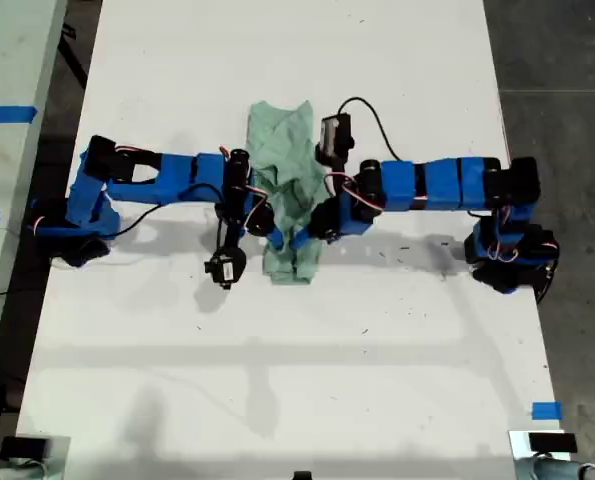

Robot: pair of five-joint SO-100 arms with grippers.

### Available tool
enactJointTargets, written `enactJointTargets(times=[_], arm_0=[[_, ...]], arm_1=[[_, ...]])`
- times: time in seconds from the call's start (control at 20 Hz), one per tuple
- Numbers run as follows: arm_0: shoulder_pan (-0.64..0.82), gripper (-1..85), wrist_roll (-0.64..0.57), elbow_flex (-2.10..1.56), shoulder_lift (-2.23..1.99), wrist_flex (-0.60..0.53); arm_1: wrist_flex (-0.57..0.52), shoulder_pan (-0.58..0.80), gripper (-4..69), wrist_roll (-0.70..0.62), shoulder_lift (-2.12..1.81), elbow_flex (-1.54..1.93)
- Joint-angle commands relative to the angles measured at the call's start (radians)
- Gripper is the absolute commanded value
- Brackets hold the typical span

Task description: Fold tshirt

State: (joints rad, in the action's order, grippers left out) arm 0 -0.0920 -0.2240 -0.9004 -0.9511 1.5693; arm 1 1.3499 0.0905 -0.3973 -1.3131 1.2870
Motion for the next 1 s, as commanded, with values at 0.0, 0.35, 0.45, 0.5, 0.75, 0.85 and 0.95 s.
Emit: enactJointTargets(times=[0.0,0.35,0.45,0.5,0.75,0.85,0.95], arm_0=[[0.028,27.2,-0.008,0.064,0.032,-0.055],[0.037,20.8,0.012,0.101,0.213,-0.126],[0.031,10.5,0.043,0.101,0.202,-0.106],[0.021,3.8,0.064,0.100,0.190,-0.104],[-0.029,0.0,0.071,0.140,0.161,-0.038],[-0.069,0.0,0.043,0.138,0.091,-0.006],[-0.120,0.0,0.021,0.138,0.005,-0.003]], arm_1=[[-0.072,-0.023,25.8,-0.005,0.069,-0.091],[-0.067,-0.071,-0.1,0.080,0.411,-0.282],[-0.063,-0.084,-2.0,0.080,0.423,-0.287],[-0.058,-0.089,-2.0,0.081,0.422,-0.287],[0.015,-0.118,-2.0,0.077,0.344,-0.311],[0.040,-0.141,-2.0,0.061,0.267,-0.311],[0.063,-0.176,-2.0,0.044,0.183,-0.313]])
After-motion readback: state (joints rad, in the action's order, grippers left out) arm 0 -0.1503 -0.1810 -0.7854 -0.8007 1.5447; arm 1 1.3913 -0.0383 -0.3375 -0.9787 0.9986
